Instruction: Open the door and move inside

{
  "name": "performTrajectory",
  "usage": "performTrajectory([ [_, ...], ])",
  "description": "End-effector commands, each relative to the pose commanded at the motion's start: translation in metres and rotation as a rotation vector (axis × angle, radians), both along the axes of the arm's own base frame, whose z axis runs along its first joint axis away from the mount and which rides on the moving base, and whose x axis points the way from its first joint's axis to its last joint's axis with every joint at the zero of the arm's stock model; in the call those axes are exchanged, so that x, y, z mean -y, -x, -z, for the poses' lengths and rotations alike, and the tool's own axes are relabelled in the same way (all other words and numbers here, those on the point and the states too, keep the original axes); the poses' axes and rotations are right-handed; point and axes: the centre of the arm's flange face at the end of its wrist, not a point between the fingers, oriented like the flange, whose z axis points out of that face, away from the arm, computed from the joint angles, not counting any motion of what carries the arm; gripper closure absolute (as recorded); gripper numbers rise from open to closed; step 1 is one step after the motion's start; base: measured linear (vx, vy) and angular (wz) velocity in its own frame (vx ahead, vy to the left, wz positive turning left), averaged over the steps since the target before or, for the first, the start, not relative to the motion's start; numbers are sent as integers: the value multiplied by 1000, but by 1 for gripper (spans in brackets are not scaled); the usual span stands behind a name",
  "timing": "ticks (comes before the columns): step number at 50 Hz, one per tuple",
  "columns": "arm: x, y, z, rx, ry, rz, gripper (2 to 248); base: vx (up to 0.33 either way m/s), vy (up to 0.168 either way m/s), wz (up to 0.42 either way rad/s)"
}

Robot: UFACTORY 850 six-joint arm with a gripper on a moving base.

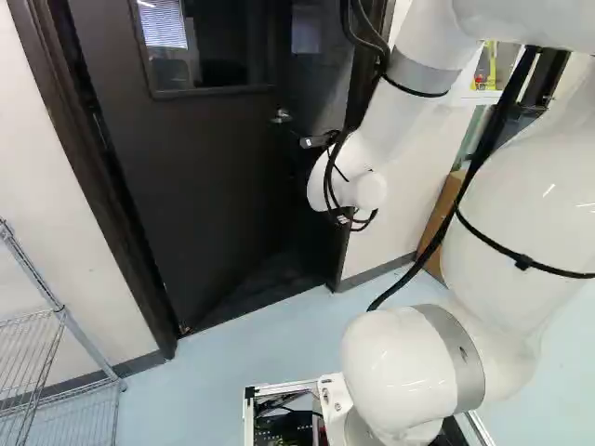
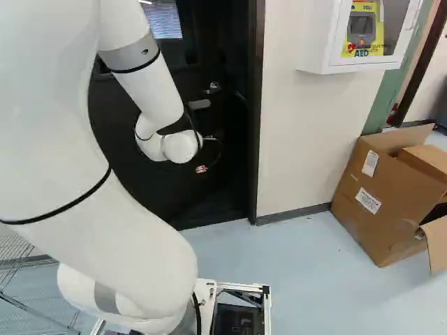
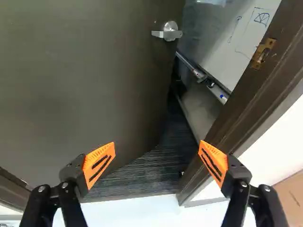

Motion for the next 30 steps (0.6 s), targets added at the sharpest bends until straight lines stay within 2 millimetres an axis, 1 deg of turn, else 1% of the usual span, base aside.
performTrajectory([
  [30, 0, 0, 0, 0, 0, 0, 3, 0, 0, 0],
])
